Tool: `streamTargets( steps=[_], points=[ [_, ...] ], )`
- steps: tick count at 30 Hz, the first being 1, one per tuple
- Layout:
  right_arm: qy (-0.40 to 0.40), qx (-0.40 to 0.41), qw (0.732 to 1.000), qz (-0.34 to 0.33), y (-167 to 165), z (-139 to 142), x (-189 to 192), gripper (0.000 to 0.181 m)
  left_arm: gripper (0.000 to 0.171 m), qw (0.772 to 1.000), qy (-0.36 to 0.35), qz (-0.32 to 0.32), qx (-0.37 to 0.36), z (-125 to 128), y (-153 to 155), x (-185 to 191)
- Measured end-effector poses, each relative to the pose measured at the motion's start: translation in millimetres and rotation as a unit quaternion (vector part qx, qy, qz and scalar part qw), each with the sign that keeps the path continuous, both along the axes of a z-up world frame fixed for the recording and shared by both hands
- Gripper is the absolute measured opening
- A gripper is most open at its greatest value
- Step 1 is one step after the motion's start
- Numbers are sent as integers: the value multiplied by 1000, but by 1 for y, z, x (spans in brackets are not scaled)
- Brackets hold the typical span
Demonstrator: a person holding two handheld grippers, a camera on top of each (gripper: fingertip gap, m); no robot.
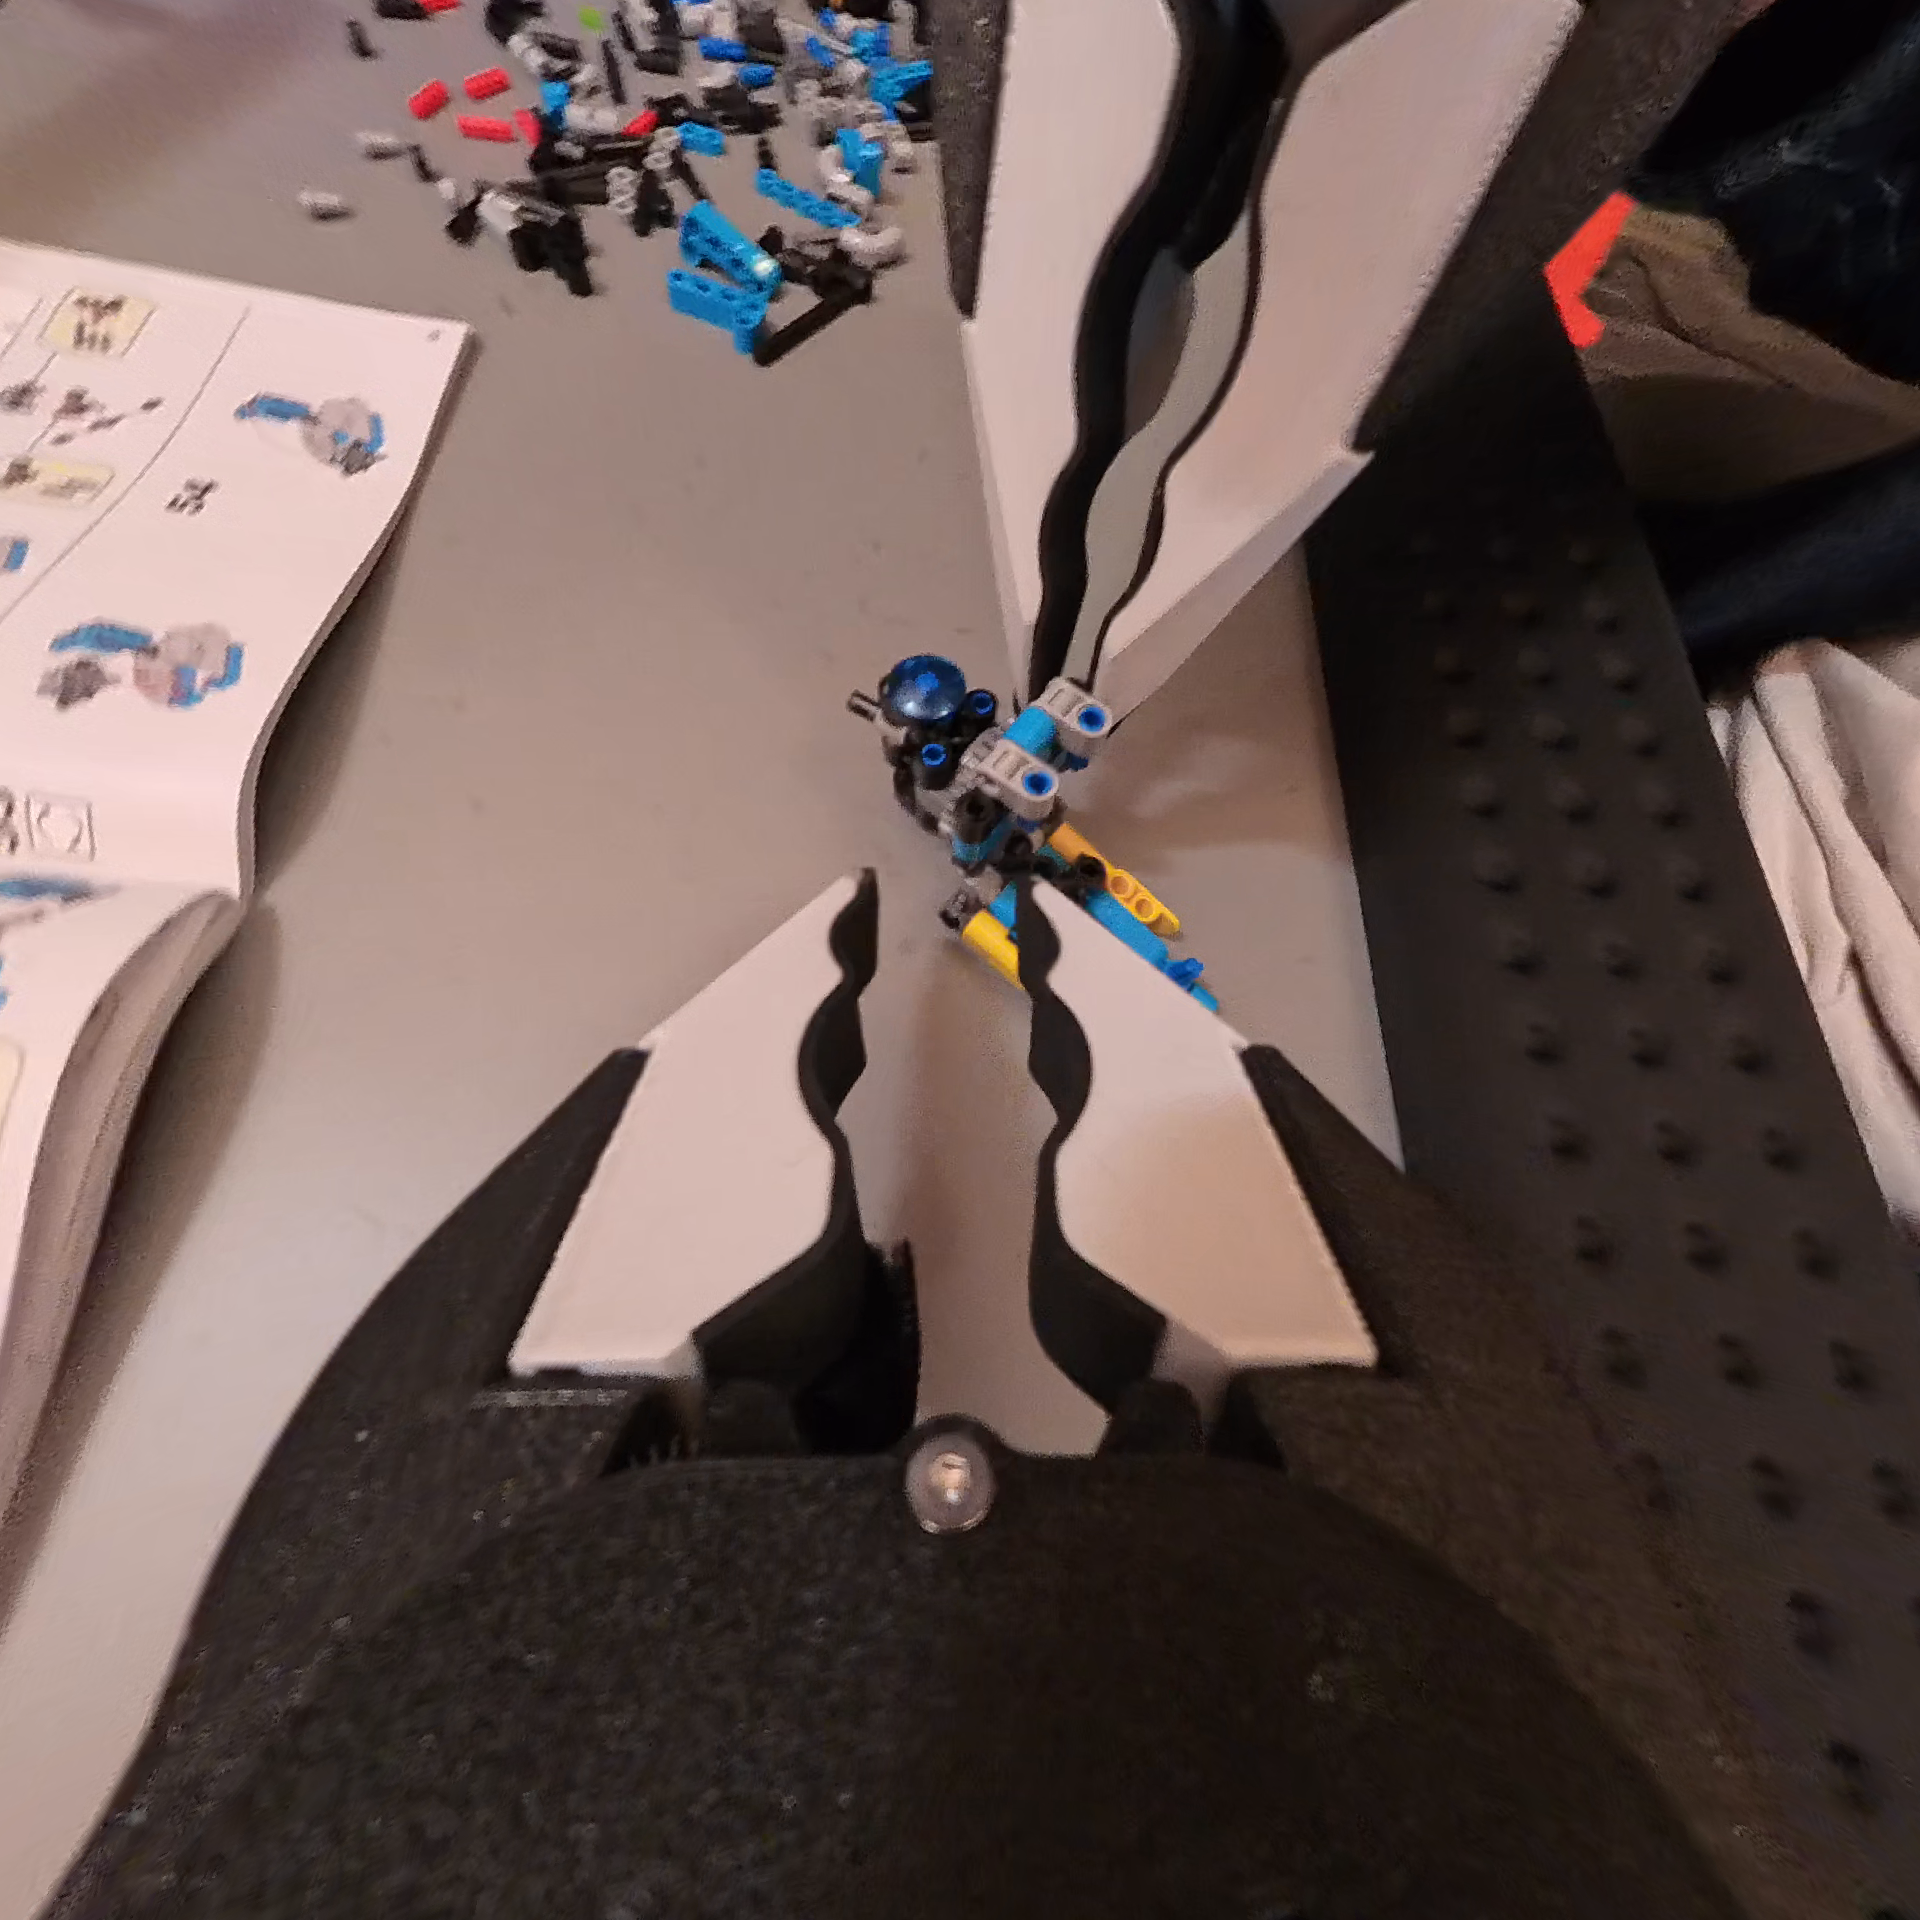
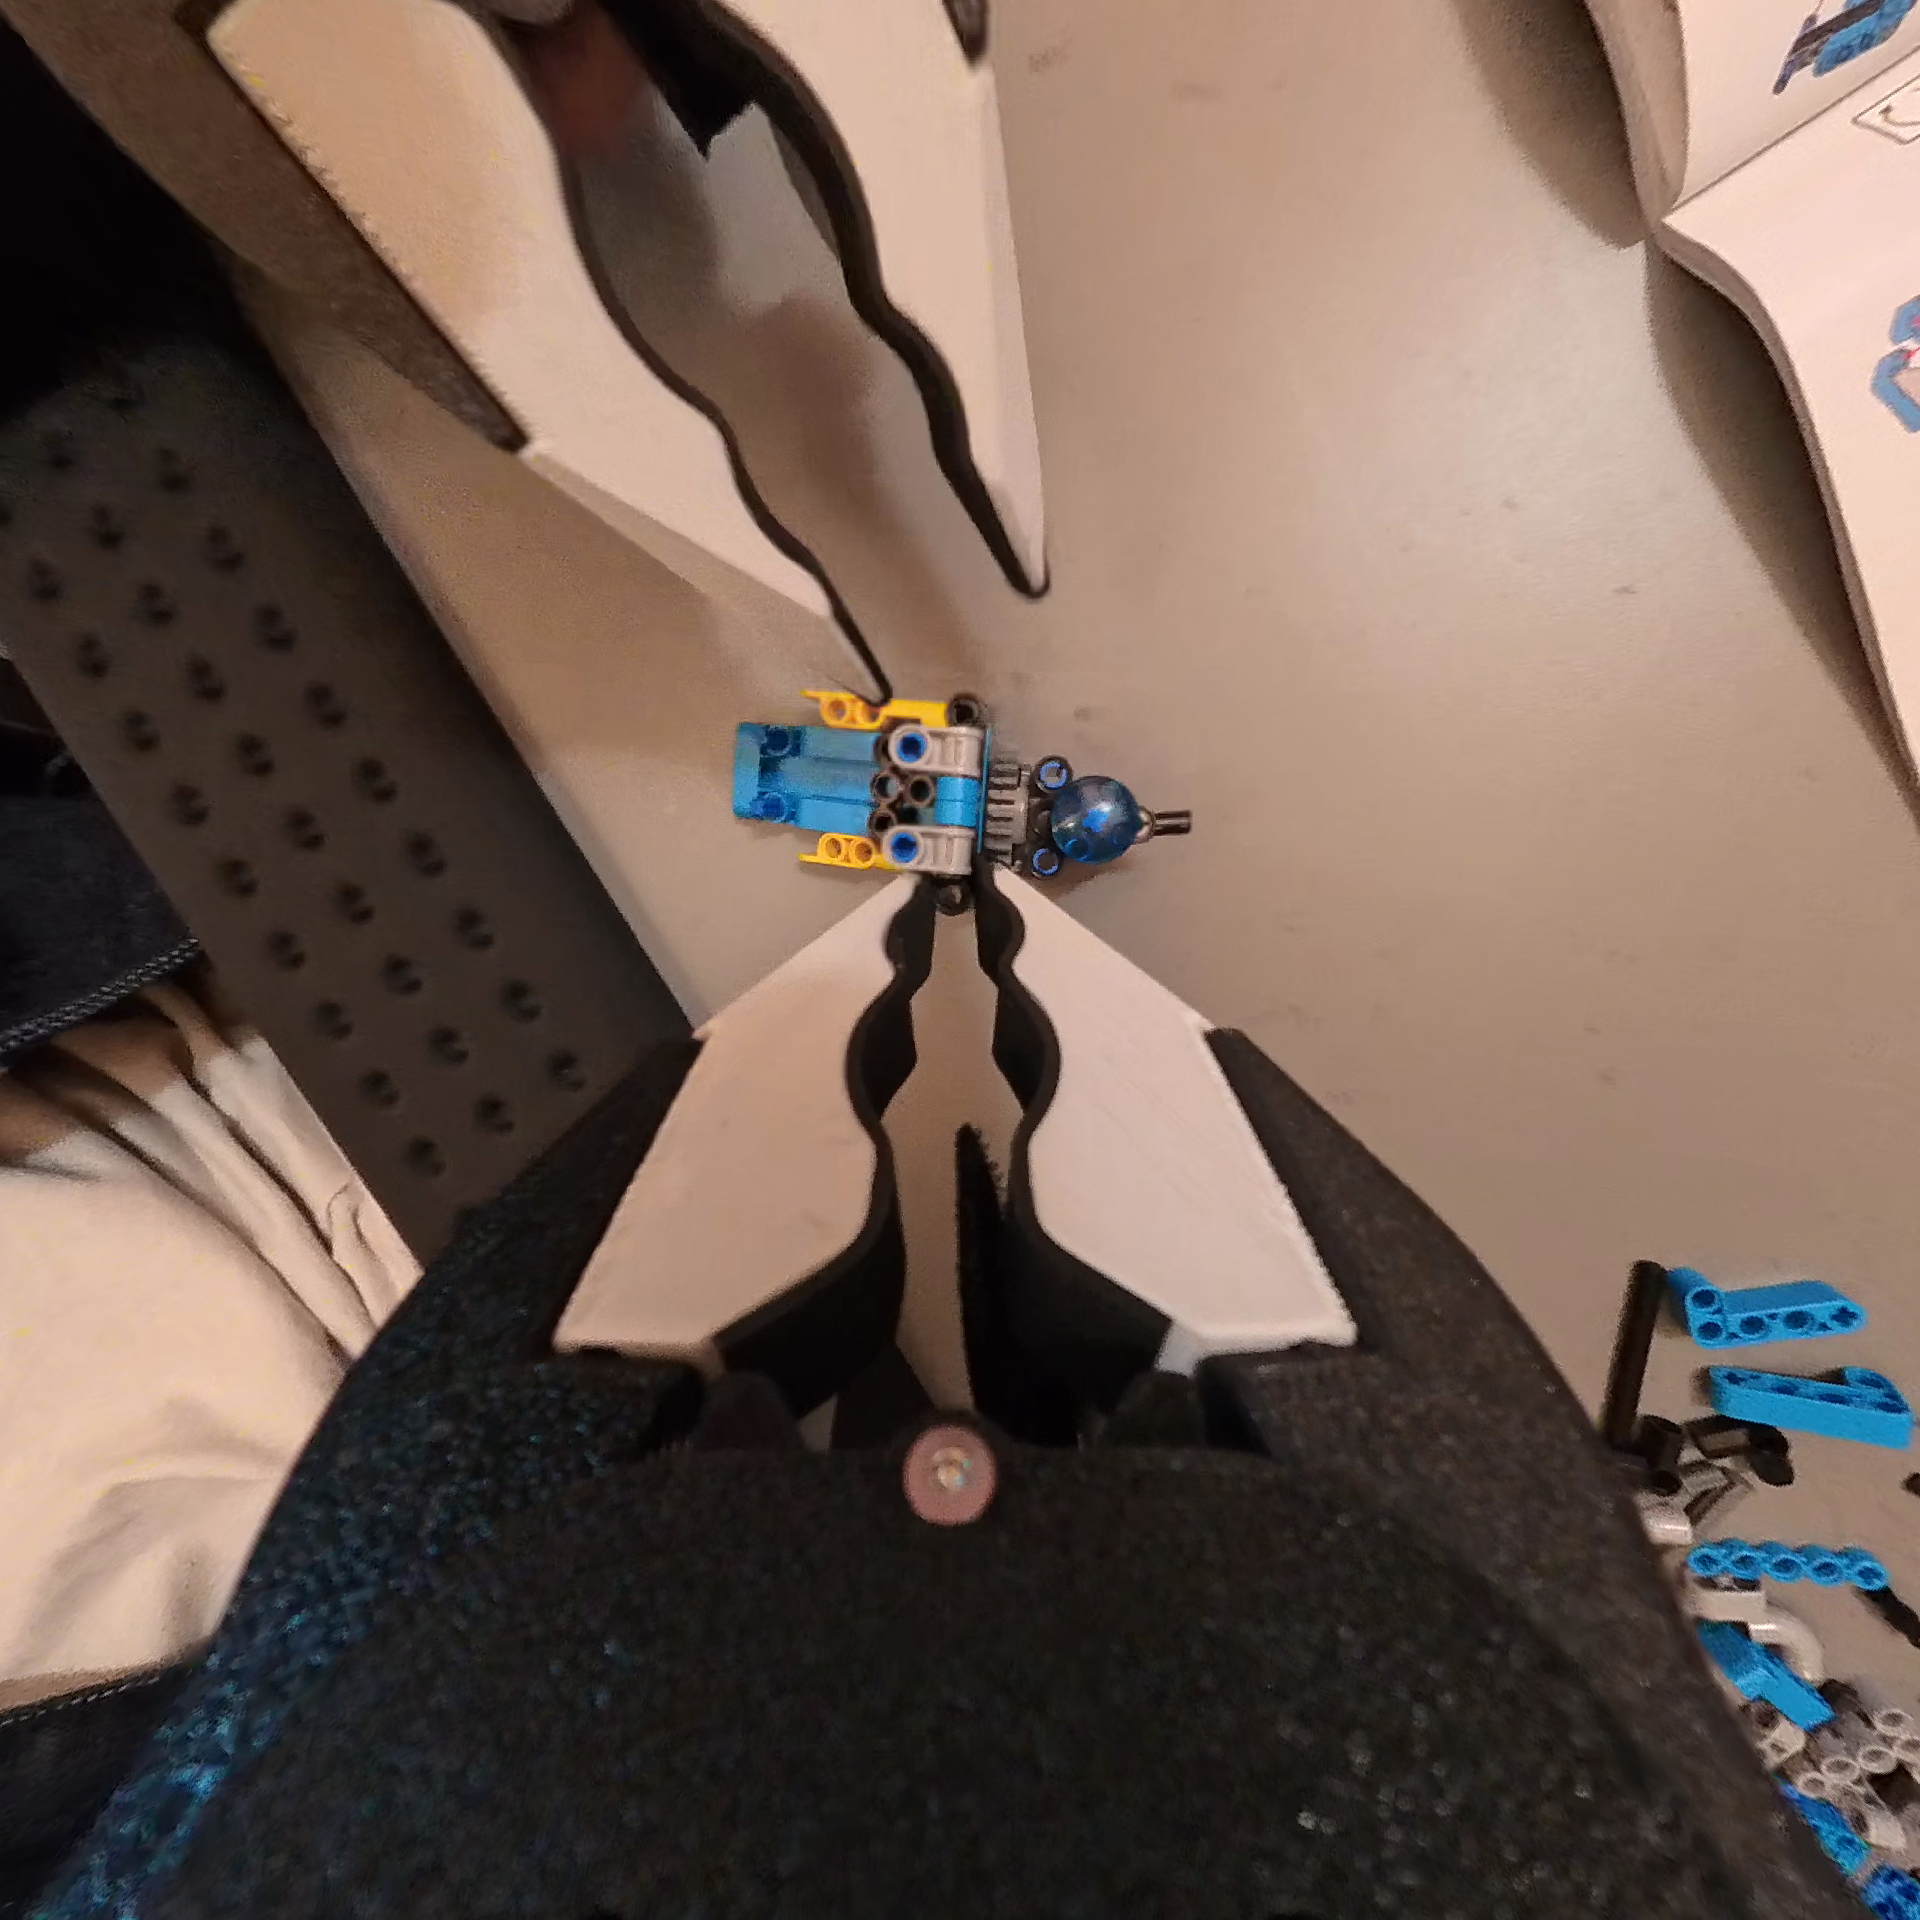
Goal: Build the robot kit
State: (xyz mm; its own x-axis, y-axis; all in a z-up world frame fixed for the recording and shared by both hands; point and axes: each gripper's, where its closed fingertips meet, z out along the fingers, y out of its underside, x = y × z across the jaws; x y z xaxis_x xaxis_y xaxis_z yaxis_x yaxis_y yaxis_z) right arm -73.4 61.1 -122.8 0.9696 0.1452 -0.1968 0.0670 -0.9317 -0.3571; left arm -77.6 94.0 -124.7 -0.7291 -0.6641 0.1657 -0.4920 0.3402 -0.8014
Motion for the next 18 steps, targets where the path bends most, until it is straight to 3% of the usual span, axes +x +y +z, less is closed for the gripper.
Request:
streamTargets(
  steps=[4, 12, 18],
  points=[
    [18, 14, 1000, -3, 2, 2, -4, 8, 24, 997, -10, -71, -2, -1, -14, -3],
    [6, 72, 997, 2, 7, 8, -1, 7, 8, 994, -15, -110, -1, -4, -15, -1],
    [-30, 190, 981, 34, 6, 4, -8, 11, 7, 992, -22, -124, 4, -4, -14, -6]
  ],
)
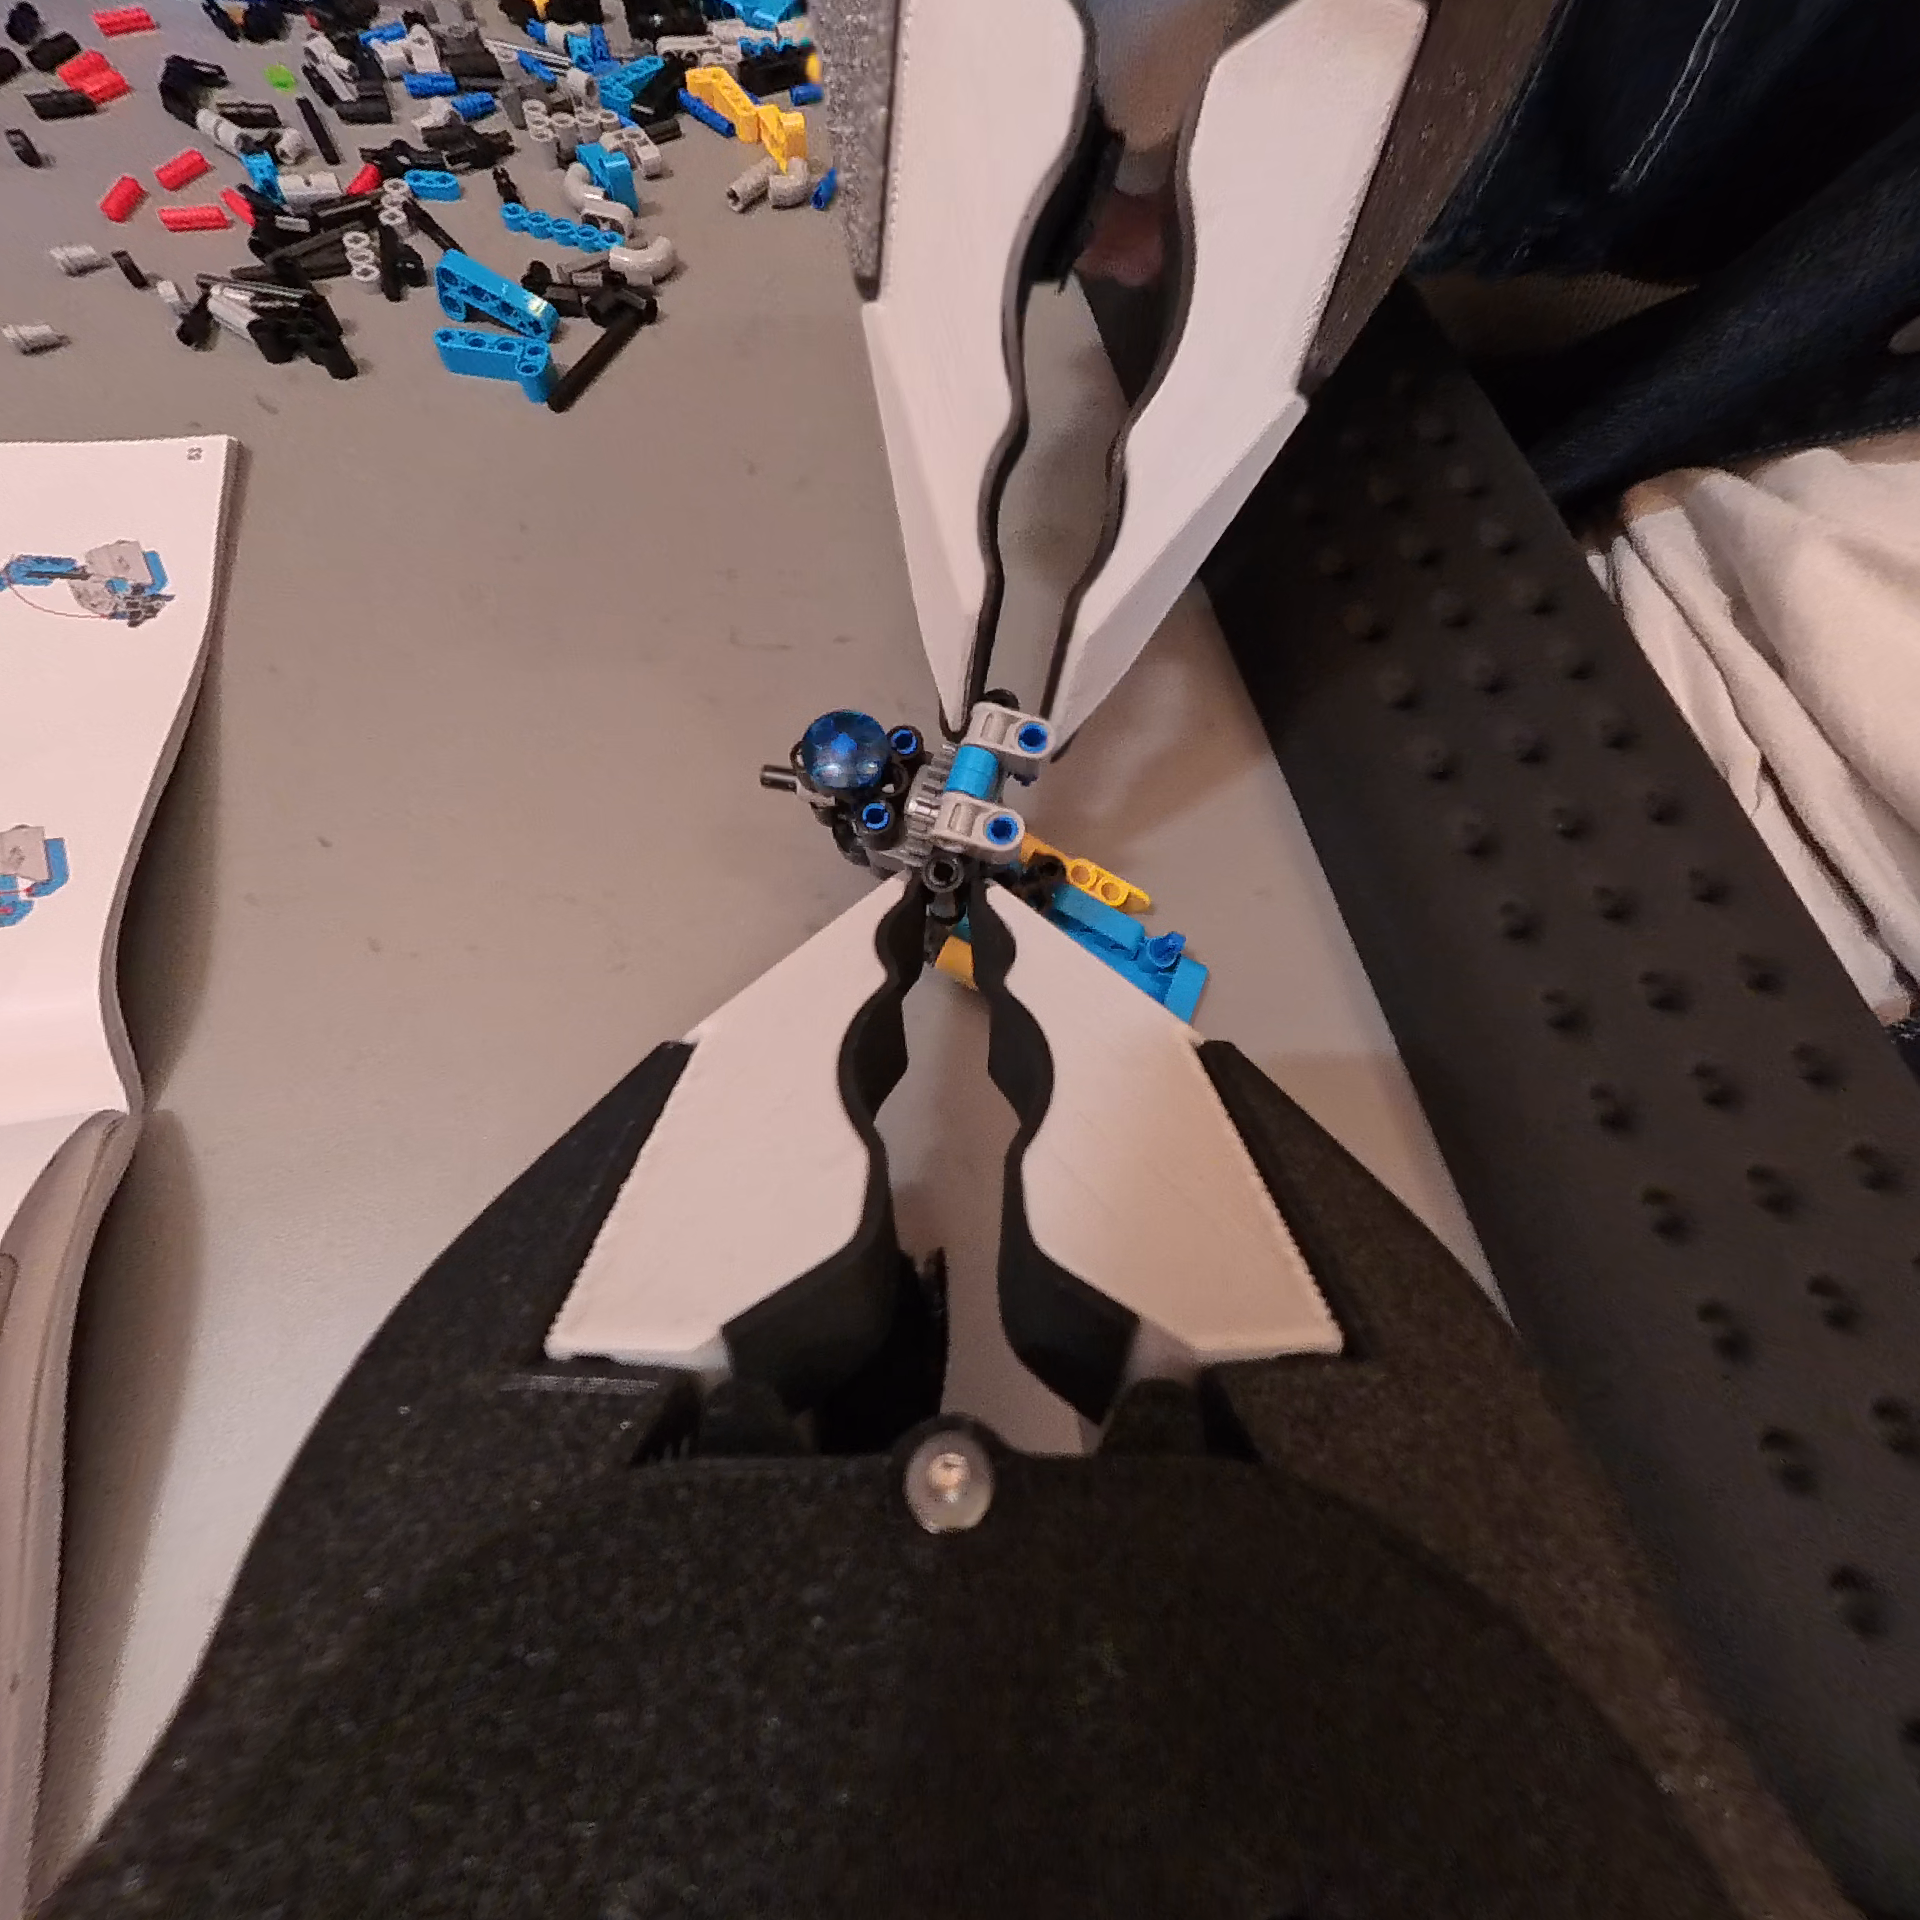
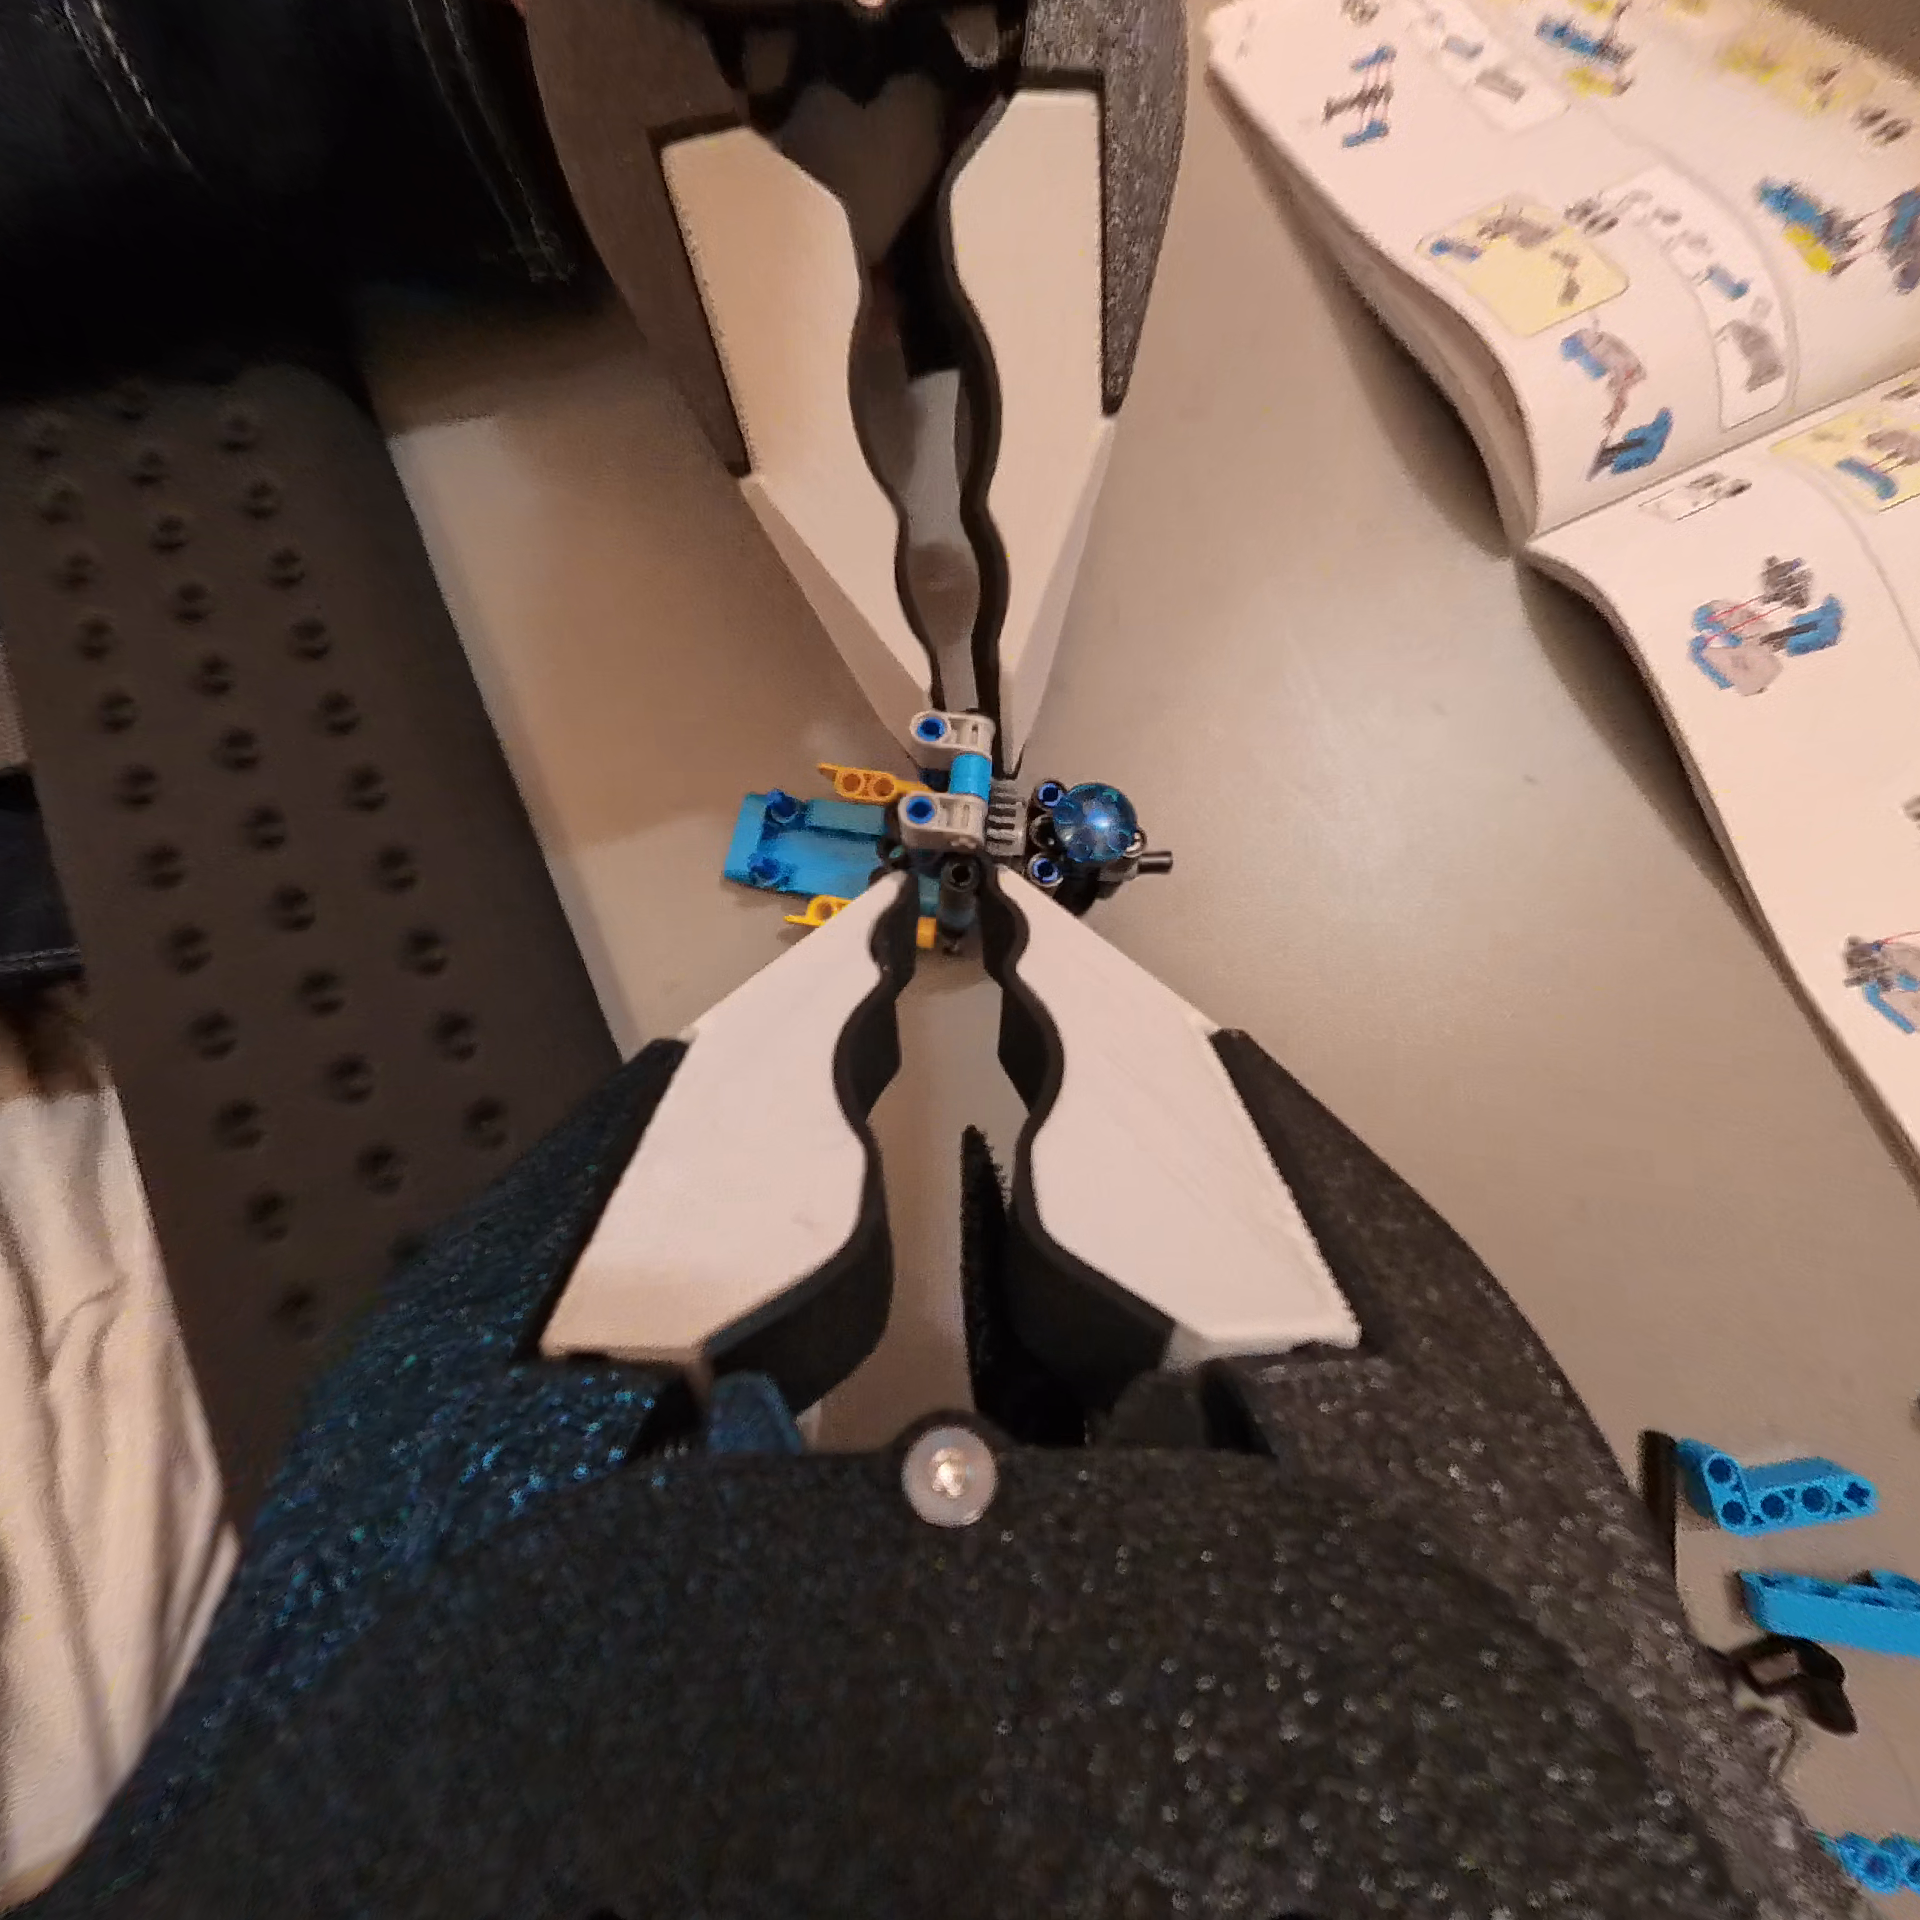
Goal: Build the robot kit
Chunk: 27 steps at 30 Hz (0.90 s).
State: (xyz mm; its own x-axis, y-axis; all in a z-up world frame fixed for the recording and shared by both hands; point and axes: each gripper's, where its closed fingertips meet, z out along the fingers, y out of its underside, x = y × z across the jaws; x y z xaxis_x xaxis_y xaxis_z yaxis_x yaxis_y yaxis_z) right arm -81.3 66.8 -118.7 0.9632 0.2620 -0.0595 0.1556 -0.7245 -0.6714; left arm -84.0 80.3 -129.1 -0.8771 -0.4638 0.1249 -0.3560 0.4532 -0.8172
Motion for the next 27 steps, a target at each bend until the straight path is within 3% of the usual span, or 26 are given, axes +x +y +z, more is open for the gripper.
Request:
streamTargets(
  steps=[5, 13, 16, 22, 25, 27],
  points=[
    [-16, 62, 998, -17, 2, 3, -1, 8, 7, 1000, -9, -6, 4, 4, -1, -3],
    [45, 88, 994, -41, 0, -4, -10, 7, 7, 1000, 1, -8, -10, 7, 0, -10],
    [21, 110, 993, -45, 1, -3, -9, 7, 7, 1000, -6, -3, -7, 5, 1, -9],
    [28, 127, 991, -32, 1, -2, -15, 8, 7, 1000, -9, -13, -22, 7, 1, -15],
    [38, 102, 994, -24, 1, -11, -18, 22, 7, 1000, -14, -11, -10, 1, 3, -13],
    [30, 95, 995, -28, 1, -14, -16, 18, 7, 1000, -11, -13, -13, 0, 3, -12]
  ],
)
